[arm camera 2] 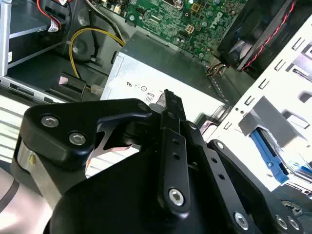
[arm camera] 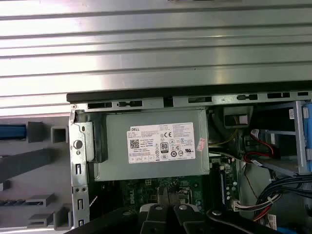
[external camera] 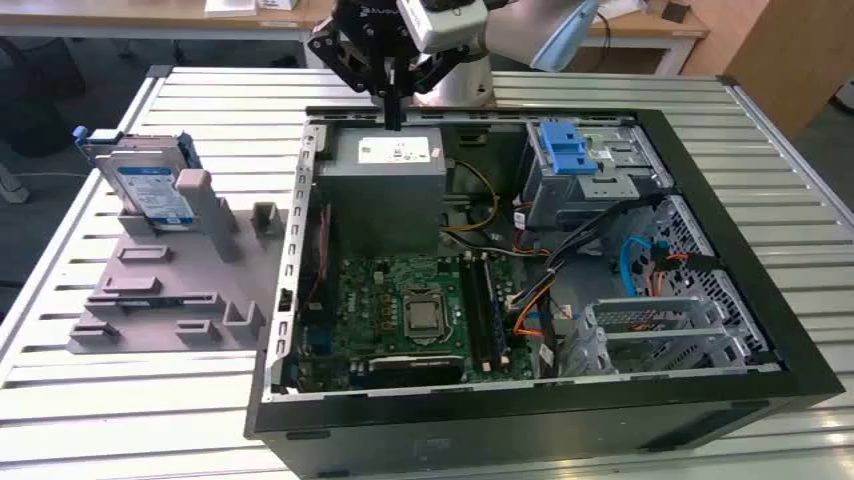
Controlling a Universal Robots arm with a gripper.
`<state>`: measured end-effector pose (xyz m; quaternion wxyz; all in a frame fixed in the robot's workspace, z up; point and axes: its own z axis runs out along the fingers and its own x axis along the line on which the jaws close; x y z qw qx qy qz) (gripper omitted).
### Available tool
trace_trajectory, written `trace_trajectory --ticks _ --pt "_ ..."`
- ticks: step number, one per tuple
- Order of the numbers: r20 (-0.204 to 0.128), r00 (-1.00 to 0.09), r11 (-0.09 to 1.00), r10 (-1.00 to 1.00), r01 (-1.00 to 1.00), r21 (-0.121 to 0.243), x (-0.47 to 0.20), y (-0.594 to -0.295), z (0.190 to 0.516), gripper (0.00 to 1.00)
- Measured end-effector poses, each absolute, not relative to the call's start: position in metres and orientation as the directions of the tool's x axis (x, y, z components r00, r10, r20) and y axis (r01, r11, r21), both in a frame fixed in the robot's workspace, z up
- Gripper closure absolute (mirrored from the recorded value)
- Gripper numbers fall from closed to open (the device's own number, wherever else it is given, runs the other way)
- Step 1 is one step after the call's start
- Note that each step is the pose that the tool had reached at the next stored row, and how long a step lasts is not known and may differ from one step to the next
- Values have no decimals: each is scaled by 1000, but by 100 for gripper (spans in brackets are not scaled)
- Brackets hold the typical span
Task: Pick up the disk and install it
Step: 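Reach for the disk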
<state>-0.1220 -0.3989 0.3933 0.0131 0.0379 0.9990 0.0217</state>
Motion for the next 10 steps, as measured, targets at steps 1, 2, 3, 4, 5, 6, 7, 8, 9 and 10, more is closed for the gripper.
trace_trajectory --ticks 1,2,3,4,5,6,7,8,9,10 --pt "-24 -997 996 76 75 44 -122 -399 393 89" --pt "-24 -997 996 76 75 44 -122 -399 393 89" --pt "-24 -997 996 76 75 44 -122 -399 393 89" --pt "-24 -997 996 76 75 44 -122 -399 393 89" --pt "-24 -997 996 76 75 44 -122 -399 393 89" --pt "-24 -997 996 76 75 44 -122 -399 393 89" --pt "-24 -997 996 76 75 44 -123 -399 393 89" --pt "-24 -997 996 76 75 44 -123 -399 393 89" --pt "-24 -997 996 76 75 44 -123 -399 393 89" --pt "-24 -997 996 76 75 44 -123 -399 393 89"
